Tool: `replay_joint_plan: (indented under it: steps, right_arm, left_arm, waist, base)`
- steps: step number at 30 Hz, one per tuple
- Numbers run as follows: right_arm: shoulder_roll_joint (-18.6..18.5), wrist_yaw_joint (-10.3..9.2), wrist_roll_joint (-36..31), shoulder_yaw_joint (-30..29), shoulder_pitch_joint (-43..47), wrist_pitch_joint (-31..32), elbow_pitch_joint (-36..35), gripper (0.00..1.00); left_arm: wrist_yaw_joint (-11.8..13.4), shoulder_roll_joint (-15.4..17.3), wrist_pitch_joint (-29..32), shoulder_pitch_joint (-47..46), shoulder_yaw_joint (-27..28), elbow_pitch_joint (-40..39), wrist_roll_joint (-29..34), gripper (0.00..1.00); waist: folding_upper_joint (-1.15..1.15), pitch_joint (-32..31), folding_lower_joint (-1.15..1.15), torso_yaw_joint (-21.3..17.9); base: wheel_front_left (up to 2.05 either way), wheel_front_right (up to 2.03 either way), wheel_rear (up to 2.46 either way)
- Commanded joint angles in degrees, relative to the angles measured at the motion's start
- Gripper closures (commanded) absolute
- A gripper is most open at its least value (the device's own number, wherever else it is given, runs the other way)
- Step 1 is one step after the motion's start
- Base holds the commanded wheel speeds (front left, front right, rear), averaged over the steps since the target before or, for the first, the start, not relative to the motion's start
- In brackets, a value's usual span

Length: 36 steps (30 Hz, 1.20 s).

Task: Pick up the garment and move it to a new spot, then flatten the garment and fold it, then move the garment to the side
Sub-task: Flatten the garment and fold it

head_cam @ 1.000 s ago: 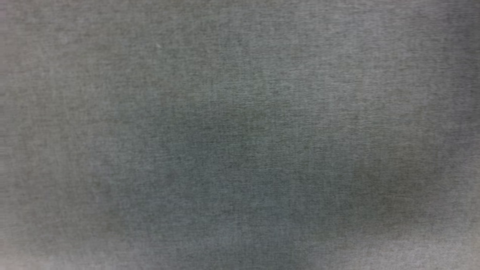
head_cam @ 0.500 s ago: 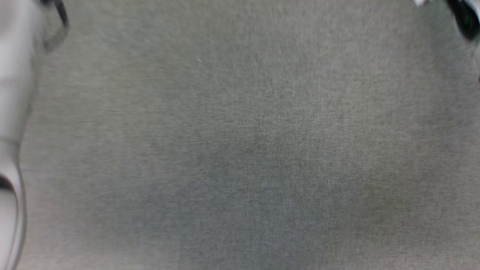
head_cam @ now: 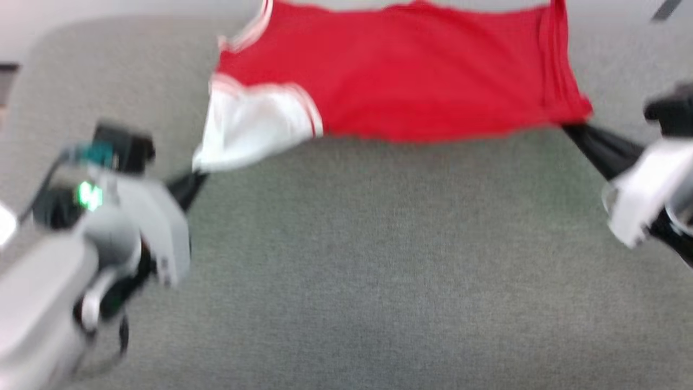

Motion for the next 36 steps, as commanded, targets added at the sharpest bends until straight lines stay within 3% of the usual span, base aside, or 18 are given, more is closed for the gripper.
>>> replay_joint_plan:
  steps: [1, 6, 11, 17, 20, 27, 32, 36]
  right_arm:
    - [-1.75, -0.06, 0.39, -0.3, 2.25, -0.14, -1.39, 1.0]
    - [-8.98, -0.06, 3.43, -1.54, 12.69, 1.18, -8.54, 1.0]
    - [-14.27, -0.06, 4.97, -3.67, 24.04, 0.97, -14.36, 1.0]
    - [-16.58, -0.06, 7.2, -7.5, 37.85, 1.57, -19.26, 1.0]
    - [-16.56, -0.06, 7.84, -10.33, 44.22, 1.56, -21.1, 1.0]
    - [-12.64, -0.06, 5.28, -19.57, 52.15, 2.74, -24.37, 1.0]
    - [-8.02, -0.06, 0.93, -26.17, 51.37, 6.77, -25.66, 1.0]
    - [-3.83, -0.06, -2.43, -30.12, 48.49, 11.01, -26.2, 1.0]
  left_arm:
    - [2.23, 1.62, 0.84, 3.39, 0.43, -3.65, -1.68, 1.0]
    - [14.14, 10.19, 3.72, 19.17, 0.81, -22.29, -6.94, 1.0]
    - [25.75, 14.85, 3.1, 32.28, 0.98, -35.6, -11.77, 1.0]
    - [35.68, 17.41, 0.51, 43.76, 0.62, -44.01, -15.44, 1.0]
    - [39.02, 18.12, -1.16, 47.54, 0.99, -47.25, -16.33, 1.0]
    - [41.77, 22.55, -2.8, 47.51, 3.07, -52.13, -14.12, 1.0]
    - [38.88, 27.16, -0.46, 40.79, 5.27, -51.28, -9.96, 1.0]
    - [33.89, 27.85, 2.38, 33.16, 6.41, -47.92, -6.32, 1.0]
  waist:
    - [0.0, -8.39, -0.01, 2.25]
    - [0.0, -10.45, -0.01, 3.26]
    - [0.0, -11.62, -0.01, 4.38]
    - [0.0, -11.87, -0.01, 4.69]
    - [0.0, -11.52, -0.01, 4.56]
    - [0.0, -9.81, -0.01, 3.0]
    - [0.0, -7.69, -0.01, 1.77]
    - [0.0, -5.43, -0.01, 0.67]
  base:
    - [0.0, 0.0, 0.0]
    - [0.0, 0.0, 0.0]
    - [0.0, 0.0, 0.0]
    - [0.0, 0.0, 0.0]
    - [0.0, 0.0, 0.0]
    - [0.0, 0.0, 0.0]
    - [0.0, 0.0, 0.0]
    - [0.0, 0.0, 0.0]
